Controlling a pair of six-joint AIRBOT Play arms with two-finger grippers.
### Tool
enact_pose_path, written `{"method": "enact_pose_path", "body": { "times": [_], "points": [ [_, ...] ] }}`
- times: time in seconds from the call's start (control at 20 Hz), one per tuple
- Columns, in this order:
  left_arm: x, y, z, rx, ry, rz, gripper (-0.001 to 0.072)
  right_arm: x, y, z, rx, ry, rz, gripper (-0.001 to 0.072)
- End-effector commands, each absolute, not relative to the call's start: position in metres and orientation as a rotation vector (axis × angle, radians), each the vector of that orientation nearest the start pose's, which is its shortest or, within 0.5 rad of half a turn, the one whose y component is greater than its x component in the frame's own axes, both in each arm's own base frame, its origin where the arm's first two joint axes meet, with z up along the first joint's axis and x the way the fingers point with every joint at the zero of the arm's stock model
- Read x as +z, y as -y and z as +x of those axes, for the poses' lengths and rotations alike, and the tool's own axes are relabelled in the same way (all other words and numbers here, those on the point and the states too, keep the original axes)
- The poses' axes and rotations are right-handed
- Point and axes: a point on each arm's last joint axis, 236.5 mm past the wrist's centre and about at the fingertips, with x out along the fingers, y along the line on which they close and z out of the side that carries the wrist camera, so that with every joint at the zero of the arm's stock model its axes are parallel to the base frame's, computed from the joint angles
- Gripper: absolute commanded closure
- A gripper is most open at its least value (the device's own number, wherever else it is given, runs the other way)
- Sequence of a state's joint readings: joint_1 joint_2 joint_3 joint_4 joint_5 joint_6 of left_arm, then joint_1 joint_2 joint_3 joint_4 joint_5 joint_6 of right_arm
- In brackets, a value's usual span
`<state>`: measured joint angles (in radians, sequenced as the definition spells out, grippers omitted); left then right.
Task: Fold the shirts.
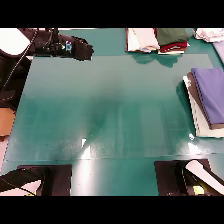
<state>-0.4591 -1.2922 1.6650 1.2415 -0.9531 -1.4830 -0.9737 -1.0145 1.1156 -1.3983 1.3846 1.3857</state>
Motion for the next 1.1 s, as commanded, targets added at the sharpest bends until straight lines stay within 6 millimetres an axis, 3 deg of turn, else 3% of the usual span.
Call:
{"method": "enact_pose_path", "body": {
  "times": [0.0,0.05,0.15,0.25,0.4,0.55,0.65,0.75,0.8,1.05],
  "points": [
    [0.254,0.275,0.415,-0.676,-0.600,-0.045,0.0681,0.104,0.249,0.198,-0.672,-1.021,0.566,0.0077],
    [0.254,0.275,0.415,-0.676,-0.600,-0.046,0.0681,0.131,0.249,0.217,-0.645,-0.915,0.553,0.0077],
    [0.255,0.275,0.415,-0.675,-0.598,-0.047,0.0681,0.191,0.221,0.273,-0.480,-0.699,0.555,0.0078],
    [0.254,0.275,0.414,-0.676,-0.602,-0.045,0.0681,0.238,0.168,0.319,-0.272,-0.599,0.520,0.0079],
    [0.243,0.272,0.407,-0.677,-0.655,-0.020,0.0681,0.274,0.071,0.362,0.002,-0.561,0.395,0.0087],
    [0.241,0.272,0.406,-0.680,-0.665,-0.018,0.0681,0.284,-0.018,0.377,0.229,-0.554,0.318,0.0104],
    [0.245,0.272,0.409,-0.678,-0.645,-0.026,0.0681,0.280,-0.064,0.379,0.334,-0.571,0.257,0.0325],
    [0.250,0.273,0.413,-0.674,-0.618,-0.034,0.0681,0.269,-0.095,0.377,0.400,-0.607,0.195,0.0528],
    [0.253,0.273,0.415,-0.672,-0.604,-0.039,0.0681,0.263,-0.107,0.376,0.426,-0.626,0.163,0.0687],
    [0.264,0.274,0.422,-0.663,-0.549,-0.057,0.0681,0.243,-0.145,0.374,0.514,-0.690,0.121,0.0695]
  ]
}}
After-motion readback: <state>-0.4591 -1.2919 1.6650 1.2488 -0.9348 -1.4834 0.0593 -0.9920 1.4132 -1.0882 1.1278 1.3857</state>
